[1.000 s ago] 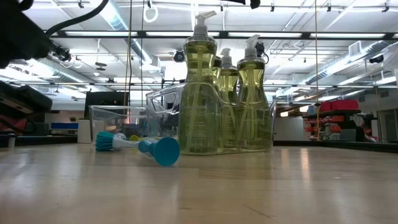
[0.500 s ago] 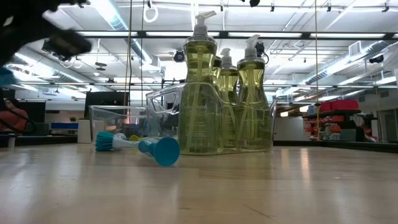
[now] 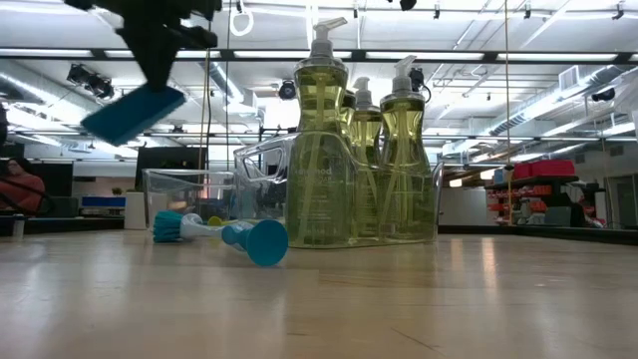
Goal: Pick & Place Kitchen Sink Supplies
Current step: Put the blue sponge into the top transparent bin
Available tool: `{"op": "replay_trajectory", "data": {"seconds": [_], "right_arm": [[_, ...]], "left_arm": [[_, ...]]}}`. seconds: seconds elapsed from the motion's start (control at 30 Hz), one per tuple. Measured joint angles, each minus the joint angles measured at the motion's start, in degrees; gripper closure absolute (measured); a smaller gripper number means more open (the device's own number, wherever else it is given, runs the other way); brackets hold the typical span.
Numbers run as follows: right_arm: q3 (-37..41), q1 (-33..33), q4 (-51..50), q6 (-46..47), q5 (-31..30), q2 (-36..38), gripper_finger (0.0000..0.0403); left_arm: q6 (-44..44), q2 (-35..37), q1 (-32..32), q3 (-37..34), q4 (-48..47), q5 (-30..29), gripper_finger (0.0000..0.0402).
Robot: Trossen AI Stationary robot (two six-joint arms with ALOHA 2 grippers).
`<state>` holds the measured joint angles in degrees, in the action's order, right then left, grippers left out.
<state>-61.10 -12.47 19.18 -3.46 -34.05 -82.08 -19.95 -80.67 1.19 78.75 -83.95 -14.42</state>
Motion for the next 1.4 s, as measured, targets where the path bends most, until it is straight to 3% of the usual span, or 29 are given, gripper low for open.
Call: {"op": "replay_trajectory", "data": {"seconds": [0.2, 0.47, 0.67, 0.97, 1.1, 1.4], "right_arm": [[0.00, 0.23, 0.00, -0.02, -0.06, 0.00, 0.0172], [0.00, 1.27, -0.01, -0.02, -0.11, 0.00, 0.0172], [0.00, 1.97, -0.07, -0.02, -0.15, 0.00, 0.0172], [0.00, 3.25, -0.09, -0.02, -0.11, 0.00, 0.0172], [0.00, 3.93, -0.09, -0.04, -0.07, 0.00, 0.0172], [0.00, 4.68, -0.04, -0.04, 0.01, 0.00, 0.0172]], "left_arm": [[-9.59, 3.87, -16.45, 0.07, 5.93, -4.33, 0.0394], [-14.16, 4.27, -33.47, 0.05, 21.69, -3.47, 0.0395], [-13.77, 3.57, -41.41, 0.08, 30.54, -3.39, 0.0385], [-11.86, 3.37, -47.16, -1.26, 30.50, 1.05, 0.0370], [-8.98, 2.41, -47.90, -1.94, 30.26, 1.60, 0.0325], [-6.09, 2.13, -47.32, -1.96, 30.52, -1.88, 0.0153]]}}
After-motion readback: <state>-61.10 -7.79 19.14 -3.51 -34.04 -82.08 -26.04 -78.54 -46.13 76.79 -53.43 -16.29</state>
